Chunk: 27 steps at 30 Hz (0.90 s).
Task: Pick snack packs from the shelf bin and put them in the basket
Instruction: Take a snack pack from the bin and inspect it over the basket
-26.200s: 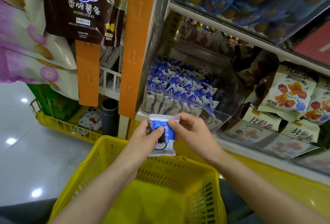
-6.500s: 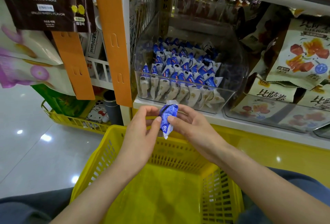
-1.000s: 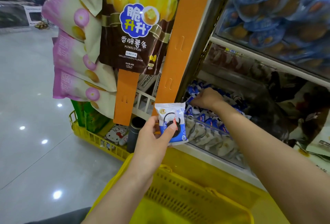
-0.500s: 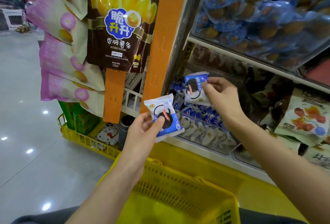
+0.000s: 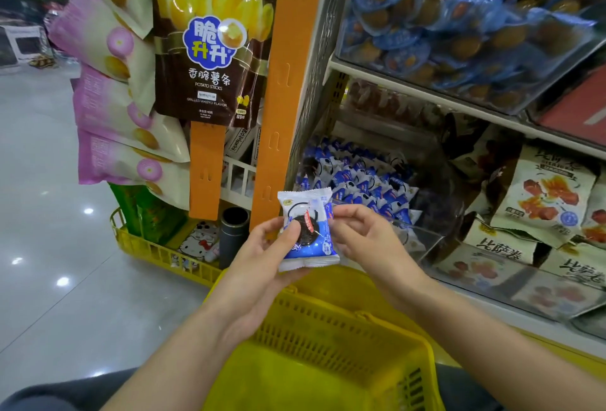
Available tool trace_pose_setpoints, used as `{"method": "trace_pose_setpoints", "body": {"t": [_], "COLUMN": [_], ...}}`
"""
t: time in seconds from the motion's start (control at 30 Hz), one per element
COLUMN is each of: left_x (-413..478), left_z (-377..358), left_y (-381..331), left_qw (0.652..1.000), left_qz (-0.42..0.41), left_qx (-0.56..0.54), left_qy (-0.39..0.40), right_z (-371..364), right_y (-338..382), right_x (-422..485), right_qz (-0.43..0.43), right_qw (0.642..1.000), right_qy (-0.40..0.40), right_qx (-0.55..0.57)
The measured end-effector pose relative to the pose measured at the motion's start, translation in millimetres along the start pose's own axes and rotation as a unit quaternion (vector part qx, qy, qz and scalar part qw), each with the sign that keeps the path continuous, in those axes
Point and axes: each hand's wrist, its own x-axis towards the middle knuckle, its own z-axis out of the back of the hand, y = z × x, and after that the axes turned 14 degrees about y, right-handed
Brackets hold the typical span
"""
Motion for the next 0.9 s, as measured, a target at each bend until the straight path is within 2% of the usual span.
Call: {"method": "trace_pose_setpoints", "body": {"t": [0.07, 0.17, 0.27, 0.37, 0.5, 0.7, 0.77, 0.9], "left_x": [-1, -2, -1, 2, 5, 12, 15, 20], "left_z": [1, 2, 6, 12, 15, 18, 19, 24], "left_y": [-1, -1, -1, -3, -5, -8, -8, -12], "left_qw": [0.999, 0.998, 0.999, 0.995, 0.99, 0.978, 0.981, 0.98], "left_qz": [0.018, 0.02, 0.002, -0.021, -0.036, -0.06, -0.051, -0.04], "left_qx": [-0.016, 0.024, 0.05, 0.095, 0.12, 0.167, 0.142, 0.105], "left_qy": [0.03, 0.05, 0.021, -0.03, -0.066, -0.108, -0.118, -0.166], "right_z": [-5, -10, -13, -16, -10, -2, 5, 31], "right_y": [0, 2, 8, 12, 18, 20, 24, 30], "right_x": [-2, -3, -3, 0, 10, 25, 30, 59], "right_qz": [-0.007, 0.005, 0.032, 0.054, 0.038, 0.013, 0.01, 0.023], "right_qw": [0.999, 0.997, 0.993, 0.991, 0.992, 0.986, 0.99, 1.0], "right_qy": [0.03, 0.081, 0.109, 0.095, 0.073, 0.117, 0.104, -0.016], "right_qx": [0.022, 0.007, -0.027, -0.076, -0.098, -0.121, -0.098, 0.001]}}
